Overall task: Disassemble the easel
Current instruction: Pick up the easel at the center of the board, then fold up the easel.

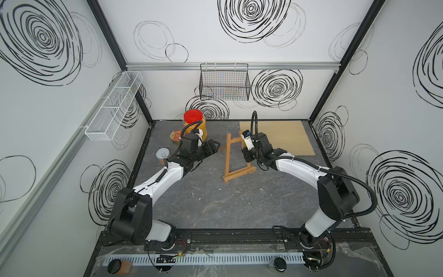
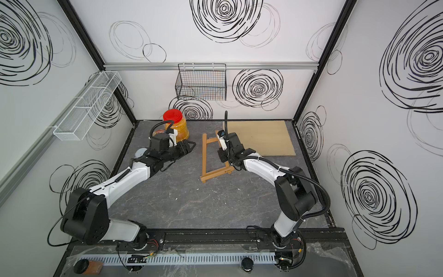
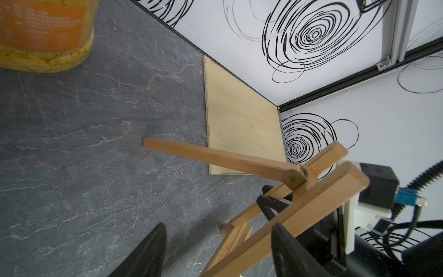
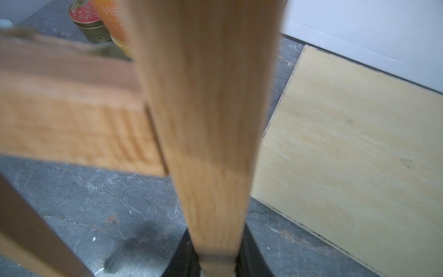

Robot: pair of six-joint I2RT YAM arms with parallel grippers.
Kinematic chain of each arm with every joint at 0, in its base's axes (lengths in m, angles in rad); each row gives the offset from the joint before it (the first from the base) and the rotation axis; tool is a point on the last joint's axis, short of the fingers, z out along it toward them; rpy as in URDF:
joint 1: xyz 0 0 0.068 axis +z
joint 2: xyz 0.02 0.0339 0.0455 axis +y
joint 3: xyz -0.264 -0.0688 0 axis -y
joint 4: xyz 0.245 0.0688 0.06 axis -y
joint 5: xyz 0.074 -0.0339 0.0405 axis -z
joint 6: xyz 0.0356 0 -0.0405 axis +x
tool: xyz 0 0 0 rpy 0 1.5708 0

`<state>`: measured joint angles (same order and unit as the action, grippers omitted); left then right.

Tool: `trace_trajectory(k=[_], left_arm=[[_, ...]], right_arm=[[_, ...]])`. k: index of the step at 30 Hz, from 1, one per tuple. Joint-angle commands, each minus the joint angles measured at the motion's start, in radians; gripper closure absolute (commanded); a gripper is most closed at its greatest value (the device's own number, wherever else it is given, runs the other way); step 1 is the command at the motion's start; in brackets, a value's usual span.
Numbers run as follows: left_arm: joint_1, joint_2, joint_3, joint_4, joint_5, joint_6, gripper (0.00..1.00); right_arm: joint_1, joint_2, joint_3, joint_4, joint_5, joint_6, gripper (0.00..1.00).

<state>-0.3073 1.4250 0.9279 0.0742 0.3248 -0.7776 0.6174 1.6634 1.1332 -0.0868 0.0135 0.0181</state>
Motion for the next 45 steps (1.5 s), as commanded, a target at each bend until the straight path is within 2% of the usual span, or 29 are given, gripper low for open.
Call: trace_trajectory(k=[1,9,27,37,45], left_arm=[[0.015,-0.015,0.023,0.008,0.011,0.020,0.28],[0.034,-0.041,0.023,0.001,0.019,0.033,0.28],[0.048,-0.077,0.034,0.005,0.043,0.023,0.29],[-0.016,-0.077,0.073,-0.008,0.035,0.027,0.29],[-0.127,-0.083,0.080,-0.016,0.028,0.057,0.29]], right_arm=[[0.015,-0.035,0.015,-0.010,-0.013,-0.018,0.82],[0.041,-0.084,0.040,-0.109,-0.013,-0.055,0.93],[0.171,-0.239,0.061,-0.264,0.081,-0.131,0.97],[0.217,-0.360,-0.022,-0.209,0.099,-0.148,0.98],[0.219,-0.454,-0.090,-0.142,0.092,-0.152,0.98]])
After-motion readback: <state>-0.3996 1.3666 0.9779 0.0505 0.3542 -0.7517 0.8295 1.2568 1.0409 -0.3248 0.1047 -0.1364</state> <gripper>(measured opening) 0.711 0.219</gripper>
